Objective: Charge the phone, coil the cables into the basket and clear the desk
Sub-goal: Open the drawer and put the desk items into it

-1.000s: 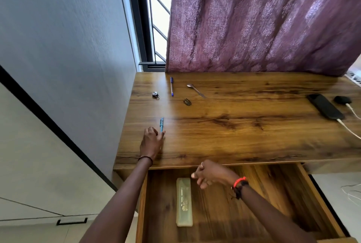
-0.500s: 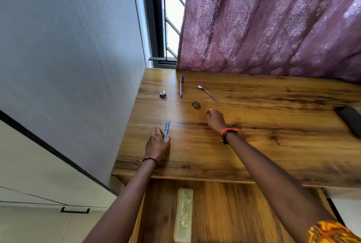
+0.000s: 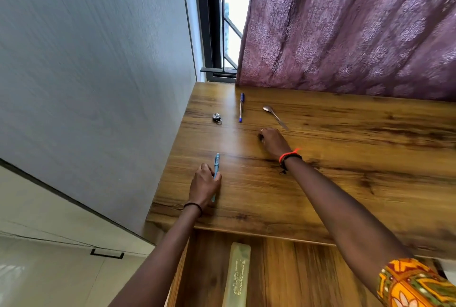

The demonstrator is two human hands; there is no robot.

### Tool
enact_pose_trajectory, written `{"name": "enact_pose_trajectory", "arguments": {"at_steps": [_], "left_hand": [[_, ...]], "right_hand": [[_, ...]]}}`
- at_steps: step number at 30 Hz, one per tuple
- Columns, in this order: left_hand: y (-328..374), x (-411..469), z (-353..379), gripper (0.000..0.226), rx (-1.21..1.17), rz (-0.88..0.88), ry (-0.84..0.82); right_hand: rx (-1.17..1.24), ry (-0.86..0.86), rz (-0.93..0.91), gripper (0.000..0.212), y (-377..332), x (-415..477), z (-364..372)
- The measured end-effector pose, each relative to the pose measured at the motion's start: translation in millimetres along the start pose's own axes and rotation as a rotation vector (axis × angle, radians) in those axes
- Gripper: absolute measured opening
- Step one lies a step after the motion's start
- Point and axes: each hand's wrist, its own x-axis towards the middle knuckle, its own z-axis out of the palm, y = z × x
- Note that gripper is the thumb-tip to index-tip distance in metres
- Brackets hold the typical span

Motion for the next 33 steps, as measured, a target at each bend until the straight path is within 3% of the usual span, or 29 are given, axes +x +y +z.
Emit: {"name": "enact_pose_trajectory", "arguments": {"at_steps": [4, 10, 16, 22, 29, 33], "left_hand": [[0, 2, -8, 0.023, -0.096, -0.051, -0.044], [12, -26, -11, 0.020, -0.308, -0.088, -0.179], [30, -97, 5, 0.011, -0.495, -0.015, -0.509], [25, -149, 27, 0.003, -0.435, 0.070, -0.777], [-2, -181, 60, 0.005, -0.292, 0.015, -0.789], [-3, -186, 84, 0.021, -0.156, -0.019, -0.741]], "right_hand": [[0.127, 0.054, 0.059, 0.022, 7, -16, -3], [0.536, 0.179, 0.332, 0.014, 20, -70, -6], [0.754, 0.189, 0.450, 0.023, 31, -149, -11], [1.001, 0.216, 0.529, 0.023, 35, -214, -13], [1.257, 0.105, 0.559, 0.022, 49, -273, -2], [1.293, 0.063, 0.596, 0.022, 49, -293, 7]]}}
